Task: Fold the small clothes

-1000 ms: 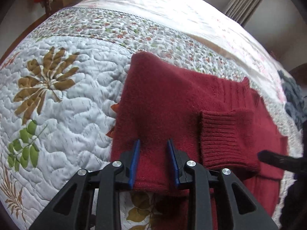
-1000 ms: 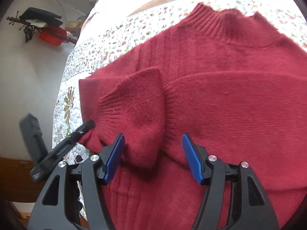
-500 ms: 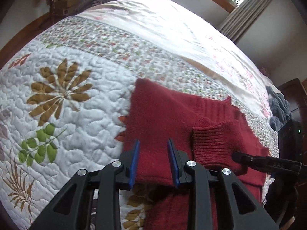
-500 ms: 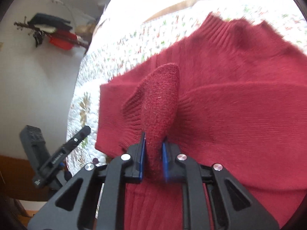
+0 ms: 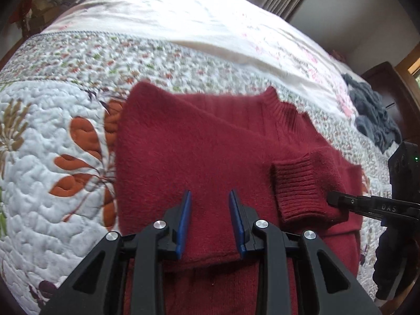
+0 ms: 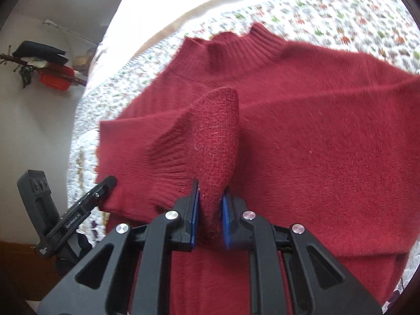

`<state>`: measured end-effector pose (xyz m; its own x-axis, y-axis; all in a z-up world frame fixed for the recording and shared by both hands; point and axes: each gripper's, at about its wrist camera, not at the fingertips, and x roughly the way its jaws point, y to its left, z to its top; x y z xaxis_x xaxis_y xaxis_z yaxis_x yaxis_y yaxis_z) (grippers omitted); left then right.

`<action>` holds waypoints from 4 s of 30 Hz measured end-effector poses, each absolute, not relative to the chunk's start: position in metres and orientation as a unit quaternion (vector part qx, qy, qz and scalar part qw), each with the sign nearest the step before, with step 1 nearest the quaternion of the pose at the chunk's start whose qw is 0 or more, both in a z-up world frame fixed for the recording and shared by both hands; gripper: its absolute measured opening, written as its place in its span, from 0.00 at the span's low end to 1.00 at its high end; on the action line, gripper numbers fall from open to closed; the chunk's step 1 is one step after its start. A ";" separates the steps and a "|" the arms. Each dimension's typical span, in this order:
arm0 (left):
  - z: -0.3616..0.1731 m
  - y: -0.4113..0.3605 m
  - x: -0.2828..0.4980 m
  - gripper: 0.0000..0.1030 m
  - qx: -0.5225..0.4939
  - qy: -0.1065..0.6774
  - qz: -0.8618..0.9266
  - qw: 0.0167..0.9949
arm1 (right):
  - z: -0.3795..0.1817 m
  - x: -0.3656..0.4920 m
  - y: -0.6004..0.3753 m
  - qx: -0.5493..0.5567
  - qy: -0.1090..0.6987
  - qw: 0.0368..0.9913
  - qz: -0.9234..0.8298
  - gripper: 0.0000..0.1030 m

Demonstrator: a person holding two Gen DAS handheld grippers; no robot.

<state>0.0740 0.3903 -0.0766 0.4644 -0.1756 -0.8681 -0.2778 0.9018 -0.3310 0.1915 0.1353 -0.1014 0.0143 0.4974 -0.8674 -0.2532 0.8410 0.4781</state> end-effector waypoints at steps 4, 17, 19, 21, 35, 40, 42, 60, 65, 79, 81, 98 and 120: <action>-0.089 0.392 0.076 0.28 -0.220 0.526 0.033 0.821 | -0.121 0.193 0.133 0.095 0.658 0.700 0.260 0.16; -0.062 0.388 0.081 0.37 -0.191 0.515 0.030 0.835 | -0.061 0.165 0.176 -0.078 0.584 0.752 0.295 0.51; -0.065 0.388 0.085 0.37 -0.193 0.521 0.025 0.831 | -0.060 0.153 0.196 -0.121 0.573 0.744 0.322 0.61; -0.071 0.389 0.088 0.37 -0.194 0.529 0.027 0.826 | -0.067 0.146 0.212 -0.163 0.566 0.737 0.331 0.62; -0.092 0.392 0.091 0.38 -0.200 0.542 0.028 0.816 | -0.088 0.168 0.193 -0.085 0.605 0.731 0.306 0.10; -0.094 0.390 0.095 0.38 -0.194 0.543 0.029 0.817 | -0.078 0.178 0.141 0.035 0.611 0.739 0.281 0.09; -0.094 0.390 0.094 0.38 -0.192 0.541 0.030 0.818 | -0.077 0.181 0.121 0.073 0.612 0.742 0.264 0.09; -0.081 0.382 0.094 0.38 -0.170 0.532 0.042 0.828 | -0.113 0.192 -0.019 0.249 0.623 0.721 0.170 0.41; -0.067 0.368 0.097 0.39 -0.167 0.518 0.026 0.839 | -0.126 0.215 -0.001 0.225 0.638 0.711 0.192 0.40; -0.089 0.362 0.101 0.40 -0.135 0.545 0.031 0.827 | -0.119 0.208 0.005 0.187 0.643 0.720 0.184 0.09; -0.091 0.362 0.102 0.40 -0.135 0.546 0.030 0.826 | -0.131 0.207 0.003 0.194 0.652 0.711 0.178 0.09; -0.065 0.344 0.083 0.45 -0.122 0.536 0.029 0.835 | -0.086 0.193 0.026 0.085 0.610 0.763 0.196 0.20; -0.060 0.347 0.051 0.48 -0.138 0.540 0.042 0.829 | -0.074 0.151 -0.015 0.108 0.588 0.776 0.202 0.32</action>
<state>0.0511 0.3467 -0.0596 0.4140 -0.0801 -0.9068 -0.2186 0.9582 -0.1845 0.1506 -0.0145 -0.0741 0.2270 0.4404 -0.8686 -0.1862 0.8951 0.4052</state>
